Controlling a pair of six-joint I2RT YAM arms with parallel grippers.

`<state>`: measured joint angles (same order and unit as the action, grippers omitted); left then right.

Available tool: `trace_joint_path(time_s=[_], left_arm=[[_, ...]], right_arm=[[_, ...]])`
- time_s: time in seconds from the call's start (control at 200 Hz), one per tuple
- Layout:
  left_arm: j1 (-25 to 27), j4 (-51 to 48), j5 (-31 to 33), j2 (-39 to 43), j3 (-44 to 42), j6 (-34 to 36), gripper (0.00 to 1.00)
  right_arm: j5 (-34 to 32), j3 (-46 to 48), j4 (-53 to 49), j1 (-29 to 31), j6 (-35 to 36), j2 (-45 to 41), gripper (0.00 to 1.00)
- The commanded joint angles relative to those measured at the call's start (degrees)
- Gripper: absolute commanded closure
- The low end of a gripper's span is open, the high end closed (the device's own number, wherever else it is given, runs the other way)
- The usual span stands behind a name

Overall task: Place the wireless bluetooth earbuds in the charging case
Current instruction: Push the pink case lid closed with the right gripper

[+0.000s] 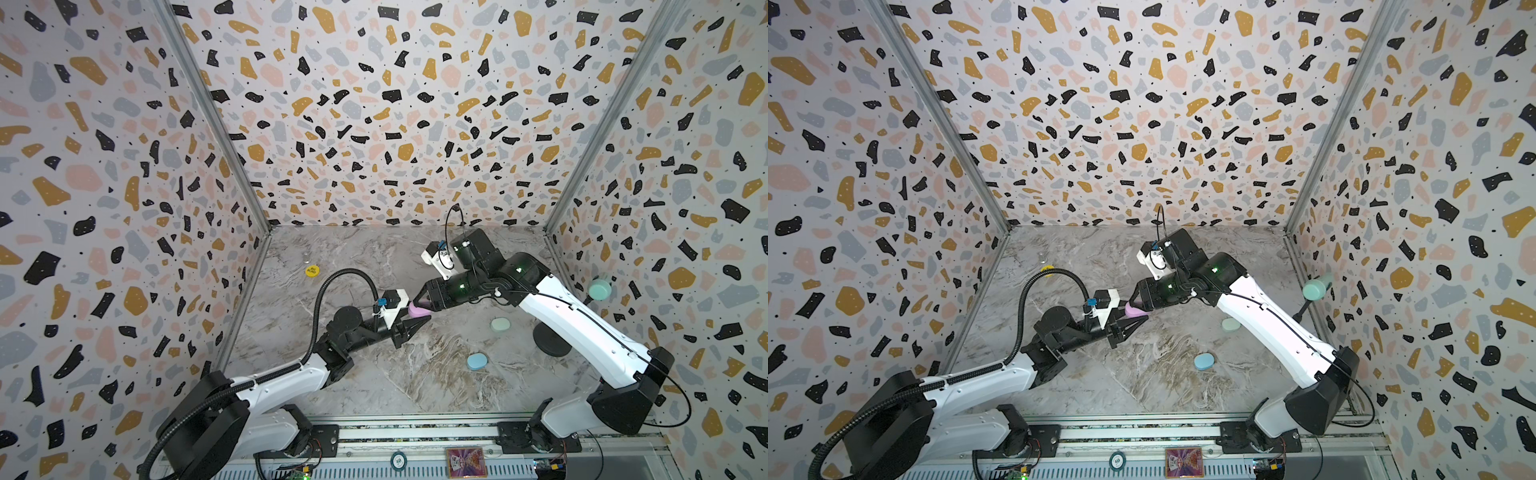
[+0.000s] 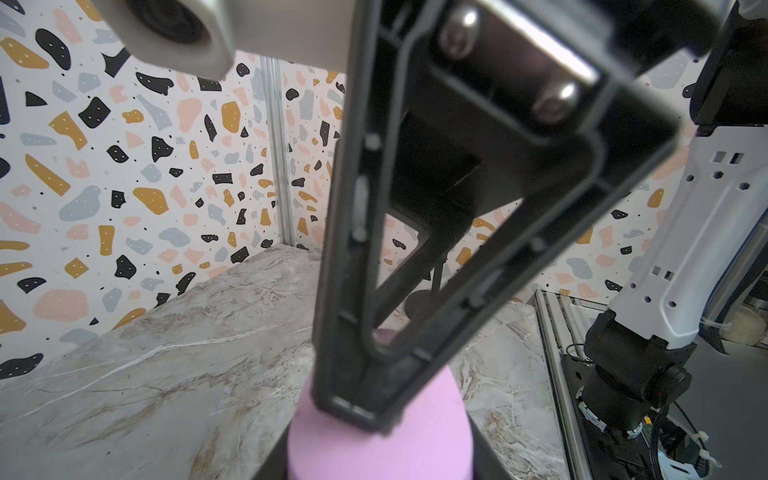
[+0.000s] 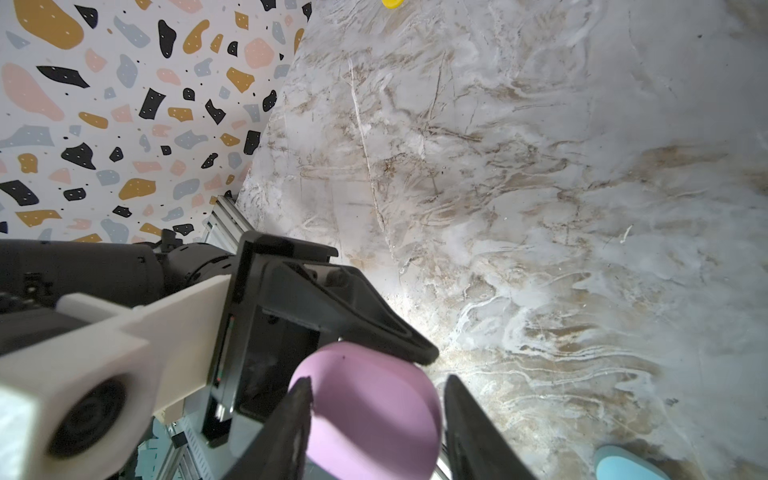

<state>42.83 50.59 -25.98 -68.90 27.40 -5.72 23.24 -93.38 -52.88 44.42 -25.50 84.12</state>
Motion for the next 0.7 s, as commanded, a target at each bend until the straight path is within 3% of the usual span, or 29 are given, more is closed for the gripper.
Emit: trace_joint_path(time_s=[0.0,0.105,0.36,0.696], left_arm=[[0.0,2.42,0.56,0.96,0.99,0.88,0.72],[-0.04,2.26,0.75,1.05,0.99,1.01,0.72],[-0.02,2.17,0.82,0.79,1.16,1.19,0.72],[-0.03,1.8,1.1,1.27,0.91,1.45,0.73]], right_arm=[[-2.23,-4.4,-3.91,1.63,1.18,0.79,0.41],[-2.79,-5.03,-4.73,2.5,1.27,1.38,0.4],[-5.13,-6.69,-7.38,4.14,0.83,3.64,0.25],[-11.24,-10.65,-12.58,5.5,0.09,6.76,0.21]])
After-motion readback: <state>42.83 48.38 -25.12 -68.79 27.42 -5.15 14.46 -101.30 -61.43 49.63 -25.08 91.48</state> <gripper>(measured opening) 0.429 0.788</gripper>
